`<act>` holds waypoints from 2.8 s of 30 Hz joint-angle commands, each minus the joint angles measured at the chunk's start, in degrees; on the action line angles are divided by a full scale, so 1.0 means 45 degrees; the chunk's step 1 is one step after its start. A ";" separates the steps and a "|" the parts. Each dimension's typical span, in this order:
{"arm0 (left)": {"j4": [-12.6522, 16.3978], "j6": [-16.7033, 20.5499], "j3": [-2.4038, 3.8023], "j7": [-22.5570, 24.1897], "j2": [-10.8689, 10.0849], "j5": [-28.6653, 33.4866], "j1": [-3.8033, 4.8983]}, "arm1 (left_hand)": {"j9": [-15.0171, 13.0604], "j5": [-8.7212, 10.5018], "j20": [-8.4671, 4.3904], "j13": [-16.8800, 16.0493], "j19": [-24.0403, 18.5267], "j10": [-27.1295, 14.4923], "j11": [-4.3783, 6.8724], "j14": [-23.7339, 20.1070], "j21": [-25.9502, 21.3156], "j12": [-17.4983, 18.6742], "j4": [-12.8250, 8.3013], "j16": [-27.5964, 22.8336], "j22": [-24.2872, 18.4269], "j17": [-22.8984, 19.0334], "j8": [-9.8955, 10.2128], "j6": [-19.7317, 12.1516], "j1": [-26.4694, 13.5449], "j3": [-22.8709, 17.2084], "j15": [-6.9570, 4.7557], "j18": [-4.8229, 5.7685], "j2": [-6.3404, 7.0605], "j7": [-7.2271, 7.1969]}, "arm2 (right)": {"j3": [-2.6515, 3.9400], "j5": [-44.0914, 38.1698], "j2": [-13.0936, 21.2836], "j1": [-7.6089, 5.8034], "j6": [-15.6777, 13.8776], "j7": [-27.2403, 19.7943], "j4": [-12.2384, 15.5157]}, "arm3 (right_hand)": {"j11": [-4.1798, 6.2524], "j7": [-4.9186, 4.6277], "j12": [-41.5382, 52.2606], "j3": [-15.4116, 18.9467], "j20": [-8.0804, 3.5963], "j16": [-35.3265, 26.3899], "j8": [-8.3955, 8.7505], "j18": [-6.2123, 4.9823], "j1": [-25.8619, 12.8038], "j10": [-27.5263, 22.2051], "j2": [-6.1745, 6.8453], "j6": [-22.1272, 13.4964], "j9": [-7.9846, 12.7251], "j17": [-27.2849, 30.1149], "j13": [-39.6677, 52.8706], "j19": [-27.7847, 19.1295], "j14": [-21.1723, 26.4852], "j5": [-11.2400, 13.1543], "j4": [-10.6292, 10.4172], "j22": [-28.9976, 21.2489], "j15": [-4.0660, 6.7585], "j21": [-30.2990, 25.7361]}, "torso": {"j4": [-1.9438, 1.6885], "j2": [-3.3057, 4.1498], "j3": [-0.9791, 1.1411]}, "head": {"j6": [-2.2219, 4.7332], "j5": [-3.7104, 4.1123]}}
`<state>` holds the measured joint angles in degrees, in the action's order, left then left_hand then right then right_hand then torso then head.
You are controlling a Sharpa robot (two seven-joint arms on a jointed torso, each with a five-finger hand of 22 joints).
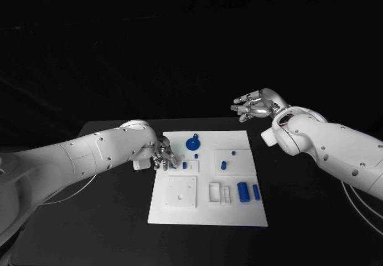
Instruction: Assemble the parts on the task board
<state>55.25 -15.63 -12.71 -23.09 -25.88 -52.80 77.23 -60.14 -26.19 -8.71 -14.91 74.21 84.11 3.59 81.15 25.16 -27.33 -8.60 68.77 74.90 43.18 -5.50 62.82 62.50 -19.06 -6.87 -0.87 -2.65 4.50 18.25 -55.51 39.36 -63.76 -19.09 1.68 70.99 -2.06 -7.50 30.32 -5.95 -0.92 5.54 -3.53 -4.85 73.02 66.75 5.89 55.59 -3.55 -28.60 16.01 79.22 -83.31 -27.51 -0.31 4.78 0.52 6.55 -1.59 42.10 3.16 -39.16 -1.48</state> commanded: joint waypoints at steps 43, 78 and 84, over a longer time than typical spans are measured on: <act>-0.0727 0.0373 -0.0086 -0.0551 0.0644 -0.0031 -0.0017 | 0.0086 0.0378 0.0054 -0.0038 -0.0005 0.0577 0.0036 -0.0019 -0.0004 0.0018 -0.0585 -0.0011 0.0205 -0.0083 0.0084 0.0869 0.0013 -0.0866 -0.0123 -0.0121 -0.0237 -0.0990 | 0.0006 -0.0008 -0.0052 0.0033 0.0186 -0.0140 -0.0029 | -0.0004 0.0005 0.0009 0.0052 -0.0025 -0.0002 0.0006 0.0163 0.0074 -0.0101 -0.0081 -0.0068 -0.0001 0.0016 -0.0018 -0.0079 0.0049 -0.0112 0.0030 -0.0021 -0.0047 0.0026 | -0.0014 0.0002 -0.0006 | -0.0023 0.0039; -0.0790 0.0854 -0.0101 -0.0830 0.0637 -0.0321 -0.0032 | 0.0833 0.4197 -0.0063 -0.0199 0.0254 0.0577 0.0137 0.0005 -0.0447 -0.0007 0.1704 -0.0069 0.0199 -0.0282 -0.0033 0.1187 0.0272 0.2066 -0.0236 0.0090 0.0213 -0.1240 | 0.0006 -0.0008 0.0005 0.0040 0.0269 -0.0134 -0.0024 | -0.0008 0.0000 -0.0005 0.0019 -0.0018 -0.0011 0.0008 0.0162 0.0057 -0.0113 -0.0059 -0.0114 0.0001 0.0028 -0.0028 -0.0098 0.0062 -0.0236 0.0039 -0.0023 -0.0052 0.0018 | -0.0014 -0.0002 -0.0012 | -0.0005 0.0048; -0.0872 0.0789 -0.0101 -0.0908 0.0610 -0.0342 -0.0032 | 0.0830 0.4402 -0.0059 -0.0198 0.0253 0.0576 0.0136 -0.0005 -0.0469 0.0008 0.1681 -0.0077 0.0203 -0.0296 -0.0049 0.1193 0.0315 0.2215 -0.0233 0.0087 0.0298 -0.1239 | 0.0006 -0.0008 0.0015 0.0045 0.0266 -0.0134 -0.0026 | -0.0008 0.0000 -0.0005 0.0019 -0.0018 -0.0011 0.0008 0.0162 0.0057 -0.0113 -0.0059 -0.0114 0.0001 0.0028 -0.0028 -0.0098 0.0062 -0.0236 0.0039 -0.0023 -0.0052 0.0018 | -0.0017 -0.0004 -0.0012 | 0.0001 0.0044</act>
<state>51.63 -12.62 -13.07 -26.15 -23.02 -53.42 77.21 -56.35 -6.58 -9.01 -15.73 74.95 83.64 4.07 80.77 23.28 -27.32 -1.07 68.33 74.94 41.85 -5.38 68.05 63.39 -9.47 -7.91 -0.87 -1.26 -1.45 18.25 -55.51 39.41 -63.60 -18.68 1.65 70.83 -2.06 -7.46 30.32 -5.95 -0.92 5.54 -3.53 -4.84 73.02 66.75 5.89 55.64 -3.55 -28.55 15.96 79.22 -83.31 -28.40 -0.31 4.74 0.52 6.55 -1.67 42.08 3.09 -39.16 -1.26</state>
